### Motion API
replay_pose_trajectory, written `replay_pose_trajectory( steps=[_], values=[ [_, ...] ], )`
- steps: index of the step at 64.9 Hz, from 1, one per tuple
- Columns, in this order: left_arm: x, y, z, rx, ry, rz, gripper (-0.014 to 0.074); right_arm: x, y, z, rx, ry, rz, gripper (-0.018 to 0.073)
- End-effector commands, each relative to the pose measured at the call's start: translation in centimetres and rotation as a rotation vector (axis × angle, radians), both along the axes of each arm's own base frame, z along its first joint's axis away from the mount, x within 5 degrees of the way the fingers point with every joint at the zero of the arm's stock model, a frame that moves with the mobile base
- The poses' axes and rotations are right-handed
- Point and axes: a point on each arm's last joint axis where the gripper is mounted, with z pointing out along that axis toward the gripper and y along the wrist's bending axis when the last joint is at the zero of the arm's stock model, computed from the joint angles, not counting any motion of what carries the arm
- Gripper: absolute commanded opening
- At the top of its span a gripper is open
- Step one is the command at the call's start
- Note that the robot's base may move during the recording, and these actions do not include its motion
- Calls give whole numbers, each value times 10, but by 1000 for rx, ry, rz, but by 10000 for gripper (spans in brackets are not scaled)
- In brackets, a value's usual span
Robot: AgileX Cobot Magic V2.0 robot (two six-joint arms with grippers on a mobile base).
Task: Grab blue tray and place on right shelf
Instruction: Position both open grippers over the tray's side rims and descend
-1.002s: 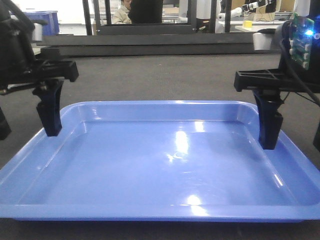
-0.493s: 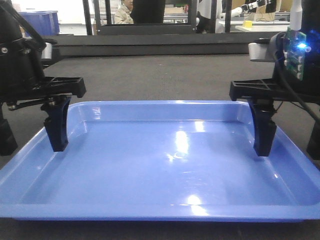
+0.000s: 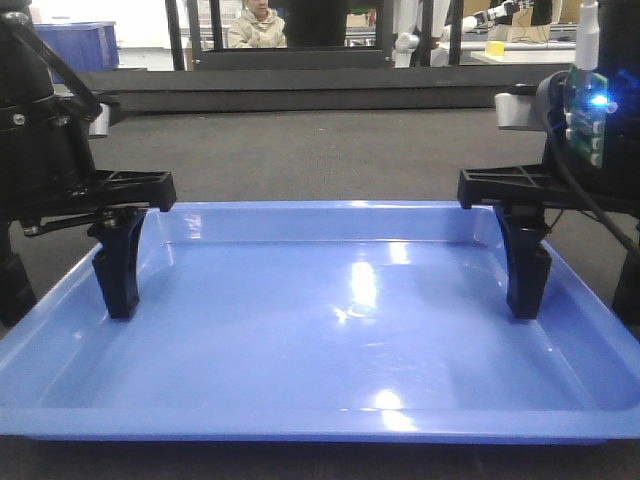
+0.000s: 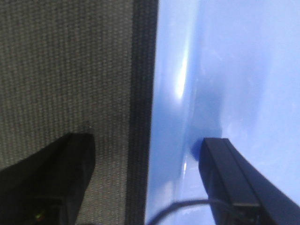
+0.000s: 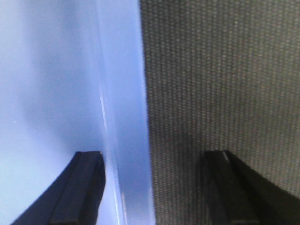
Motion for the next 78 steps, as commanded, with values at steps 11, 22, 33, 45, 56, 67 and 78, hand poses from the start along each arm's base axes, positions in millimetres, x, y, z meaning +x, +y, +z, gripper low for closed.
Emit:
replay_pose_trajectory(
  steps=[11, 22, 33, 45, 56, 67, 78],
  values=[
    [0, -1, 18, -37, -52, 1, 378, 2, 2, 16, 25, -70, 7, 538],
    [0, -1, 18, -37, -52, 1, 378, 2, 2, 16, 25, -70, 7, 538],
    [0, -2, 18, -42, -50, 4, 342, 2, 2, 16, 24, -68, 7, 462],
    [-1, -2, 19, -50, -46, 9, 180, 2, 2, 16, 24, -68, 7, 292],
    [-1, -2, 19, -50, -46, 9, 80, 1, 1, 16, 23, -64, 7, 264],
    [-1, -2, 19, -50, -46, 9, 72, 1, 1, 16, 22, -62, 7, 264],
    [-1, -2, 19, -50, -46, 9, 72, 1, 1, 16, 22, -61, 7, 264]
  ],
)
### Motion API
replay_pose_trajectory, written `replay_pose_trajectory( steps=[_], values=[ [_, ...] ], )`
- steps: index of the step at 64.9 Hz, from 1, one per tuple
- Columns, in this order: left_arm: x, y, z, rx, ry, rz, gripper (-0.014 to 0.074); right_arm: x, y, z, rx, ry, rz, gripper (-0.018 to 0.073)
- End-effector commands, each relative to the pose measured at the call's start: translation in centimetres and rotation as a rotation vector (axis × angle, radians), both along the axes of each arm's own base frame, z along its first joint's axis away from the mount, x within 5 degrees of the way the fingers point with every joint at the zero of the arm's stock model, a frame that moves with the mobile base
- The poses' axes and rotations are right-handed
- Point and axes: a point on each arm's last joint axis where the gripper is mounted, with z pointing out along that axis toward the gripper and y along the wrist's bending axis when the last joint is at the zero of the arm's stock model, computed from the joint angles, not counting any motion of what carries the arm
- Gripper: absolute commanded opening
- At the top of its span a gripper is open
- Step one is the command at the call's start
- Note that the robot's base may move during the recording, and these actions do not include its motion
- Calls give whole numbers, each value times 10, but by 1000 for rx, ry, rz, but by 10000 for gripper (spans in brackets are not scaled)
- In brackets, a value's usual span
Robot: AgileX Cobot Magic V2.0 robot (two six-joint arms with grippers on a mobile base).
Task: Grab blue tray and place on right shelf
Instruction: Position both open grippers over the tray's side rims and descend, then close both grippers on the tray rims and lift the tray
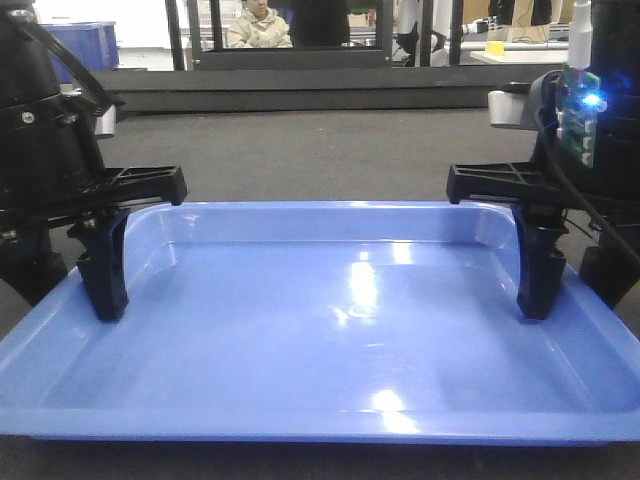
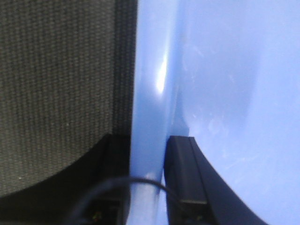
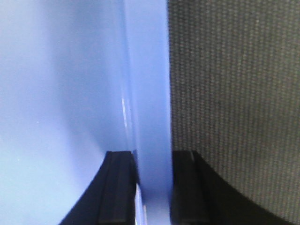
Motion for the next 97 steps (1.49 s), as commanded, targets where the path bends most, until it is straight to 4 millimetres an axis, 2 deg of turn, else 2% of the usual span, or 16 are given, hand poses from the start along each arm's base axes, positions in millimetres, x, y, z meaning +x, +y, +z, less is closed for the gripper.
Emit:
replay_pose_trajectory(
  steps=[1, 26, 34, 42, 49, 57, 66, 76, 85, 97],
  values=[
    [0, 1, 19, -14, -62, -7, 72, 0, -1, 16, -1, -56, 17, 264],
    [1, 1, 20, -8, -62, -20, 72, 2, -1, 20, 1, -62, 17, 264],
    [2, 1, 36, 18, -29, -28, 72, 2, -1, 44, 9, -85, 22, 264],
    [-1, 2, 66, 20, -70, 21, 72, -6, -4, 75, 26, -152, 12, 264],
    [-19, 1, 87, 53, -121, 58, 72, -20, -11, 91, 33, -173, -18, 264],
    [-51, -4, 103, 98, -159, 72, 72, -40, -12, 98, 33, -189, -9, 264],
    [-86, -9, 109, 72, -153, 62, 72, -68, -8, 100, 48, -199, -1, 264],
    [-112, -5, 114, 42, -154, 76, 72, -97, -6, 98, 64, -201, 0, 264],
    [-124, 1, 114, 42, -167, 80, 72, -117, -5, 93, 62, -211, 3, 264],
    [-131, 2, 100, 76, -128, 51, 72, -123, -3, 91, 34, -200, 18, 264]
  ],
)
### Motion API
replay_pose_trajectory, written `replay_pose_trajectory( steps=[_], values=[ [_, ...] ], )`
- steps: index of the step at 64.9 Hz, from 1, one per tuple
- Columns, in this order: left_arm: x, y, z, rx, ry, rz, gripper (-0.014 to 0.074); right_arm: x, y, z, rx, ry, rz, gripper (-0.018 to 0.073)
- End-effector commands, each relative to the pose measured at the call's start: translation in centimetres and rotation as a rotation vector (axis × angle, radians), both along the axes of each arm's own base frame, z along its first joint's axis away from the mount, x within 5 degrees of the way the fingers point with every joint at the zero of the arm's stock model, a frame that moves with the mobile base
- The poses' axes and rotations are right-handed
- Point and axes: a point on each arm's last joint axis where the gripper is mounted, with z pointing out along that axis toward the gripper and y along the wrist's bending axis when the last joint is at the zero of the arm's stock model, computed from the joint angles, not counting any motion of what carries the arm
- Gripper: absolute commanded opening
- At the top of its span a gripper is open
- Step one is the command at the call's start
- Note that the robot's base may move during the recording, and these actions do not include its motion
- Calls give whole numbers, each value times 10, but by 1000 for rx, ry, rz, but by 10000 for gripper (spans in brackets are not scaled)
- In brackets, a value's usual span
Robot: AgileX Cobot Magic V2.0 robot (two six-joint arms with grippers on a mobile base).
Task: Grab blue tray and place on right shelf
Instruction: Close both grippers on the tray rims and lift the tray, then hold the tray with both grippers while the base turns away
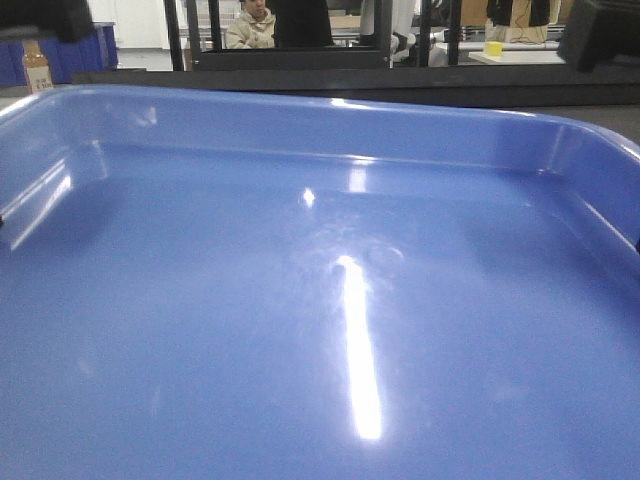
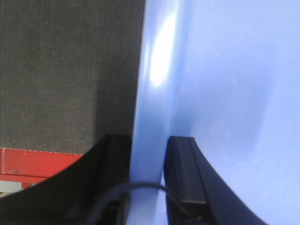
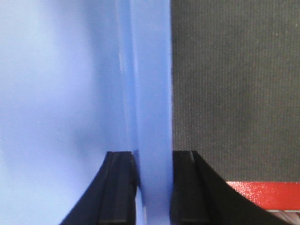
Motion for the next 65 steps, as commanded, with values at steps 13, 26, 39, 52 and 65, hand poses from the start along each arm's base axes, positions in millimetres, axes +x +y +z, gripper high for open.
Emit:
replay_pose_trajectory(
  steps=[13, 26, 39, 52, 65],
  values=[
    [-15, -1, 0, 22, 0, -21, 72, -1, -5, 11, -16, -48, -8, 264],
    [-16, -1, -1, 29, 4, -20, 72, -1, -5, 11, -15, -49, -8, 264],
    [-16, 0, -1, 37, 5, -20, 72, -1, -5, 11, -17, -48, -8, 264],
    [-16, 0, -1, 39, 7, -19, 72, -1, -5, 11, -17, -48, -8, 264],
    [-16, 0, -1, 39, 7, -19, 72, -1, -5, 11, -17, -48, -8, 264]
  ],
)
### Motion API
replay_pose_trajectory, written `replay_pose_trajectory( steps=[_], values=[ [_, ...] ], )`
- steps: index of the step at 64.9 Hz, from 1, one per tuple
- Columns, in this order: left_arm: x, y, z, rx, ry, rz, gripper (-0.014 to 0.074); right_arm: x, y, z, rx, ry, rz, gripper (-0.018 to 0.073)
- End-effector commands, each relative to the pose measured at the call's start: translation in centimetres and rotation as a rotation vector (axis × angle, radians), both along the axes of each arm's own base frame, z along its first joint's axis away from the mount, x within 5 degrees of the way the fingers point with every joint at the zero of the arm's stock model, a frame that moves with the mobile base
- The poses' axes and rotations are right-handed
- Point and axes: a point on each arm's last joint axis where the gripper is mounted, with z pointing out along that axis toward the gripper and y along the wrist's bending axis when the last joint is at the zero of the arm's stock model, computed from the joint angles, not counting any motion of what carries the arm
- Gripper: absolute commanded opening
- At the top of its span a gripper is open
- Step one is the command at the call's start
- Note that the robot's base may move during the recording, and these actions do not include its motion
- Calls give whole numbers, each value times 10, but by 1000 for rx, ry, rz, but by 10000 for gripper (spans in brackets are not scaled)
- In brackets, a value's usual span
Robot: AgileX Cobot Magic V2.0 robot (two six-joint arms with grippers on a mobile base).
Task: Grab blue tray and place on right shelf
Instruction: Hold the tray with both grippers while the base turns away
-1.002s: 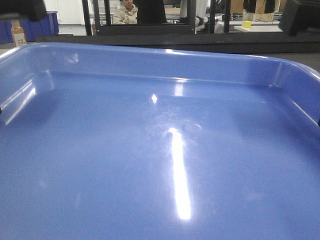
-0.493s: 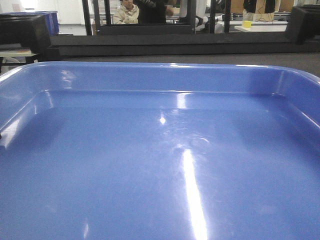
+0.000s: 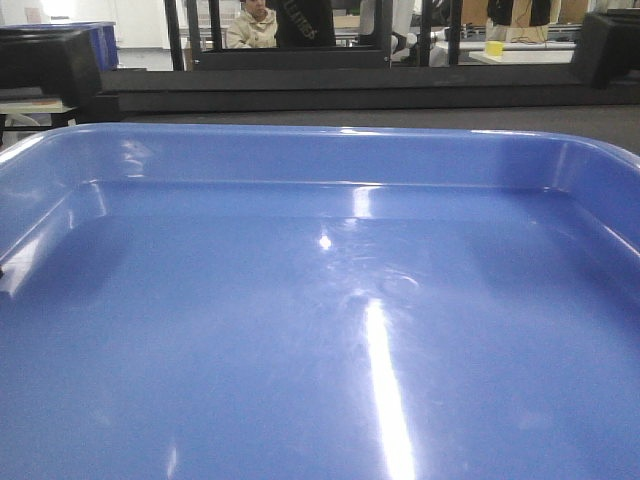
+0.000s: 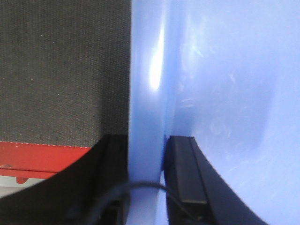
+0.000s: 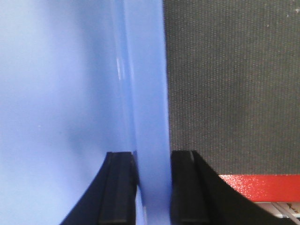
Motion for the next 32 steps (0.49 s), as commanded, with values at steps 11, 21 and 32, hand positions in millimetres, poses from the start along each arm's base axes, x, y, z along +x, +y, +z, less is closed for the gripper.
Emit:
replay_pose_trajectory(
  steps=[11, 21, 32],
  values=[
    [-4, 7, 11, 27, -14, 6, 72, 1, -3, 12, 9, -69, -4, 264],
    [-4, 7, 11, 27, -14, 6, 72, 1, -3, 12, 9, -69, -4, 264],
    [-4, 7, 11, 27, -14, 6, 72, 1, -3, 12, 9, -69, -4, 264]
  ],
)
